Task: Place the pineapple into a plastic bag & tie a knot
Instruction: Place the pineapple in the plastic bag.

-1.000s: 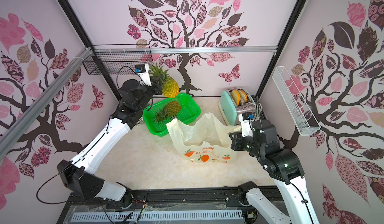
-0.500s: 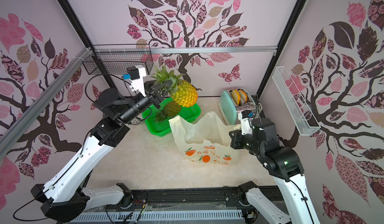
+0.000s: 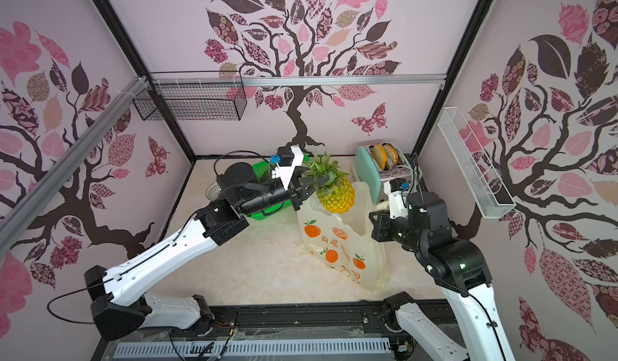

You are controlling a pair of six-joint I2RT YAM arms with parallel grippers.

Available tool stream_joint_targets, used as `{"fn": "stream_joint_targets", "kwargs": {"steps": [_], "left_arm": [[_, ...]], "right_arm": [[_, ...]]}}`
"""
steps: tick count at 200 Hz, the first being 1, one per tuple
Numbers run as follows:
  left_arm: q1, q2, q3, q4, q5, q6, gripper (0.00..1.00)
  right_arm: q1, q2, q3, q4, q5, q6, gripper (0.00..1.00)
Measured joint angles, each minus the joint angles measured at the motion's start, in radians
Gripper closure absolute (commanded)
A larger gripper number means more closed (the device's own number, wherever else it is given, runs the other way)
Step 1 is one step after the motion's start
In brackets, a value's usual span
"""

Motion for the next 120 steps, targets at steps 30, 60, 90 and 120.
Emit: {"fn": "stream_joint_targets", "kwargs": {"steps": [30,60,90,120], "left_arm": [[0.002,0.072,-0.011,0.046,-0.049,-0.005,1.0],[0.002,0.105,-0.029,0.105,-0.039,-0.058,1.0],[0.002,0.145,-0.039,0.142,0.002,-0.145,1.0],[0.001,0.192,-0.019,0.046,0.052,-0.193,1.0]], "right_arm": [[0.0,-0.009,0.0,0.0,-0.01,-0.001,1.0],[0.0,-0.01,0.0,0.0,-0.022,-0.003,1.0],[0.0,-0.011,0.0,0.0,-0.035,-0.004,1.0],[0.0,-0.016,0.0,0.0,-0.04,-0.01,1.0]]}}
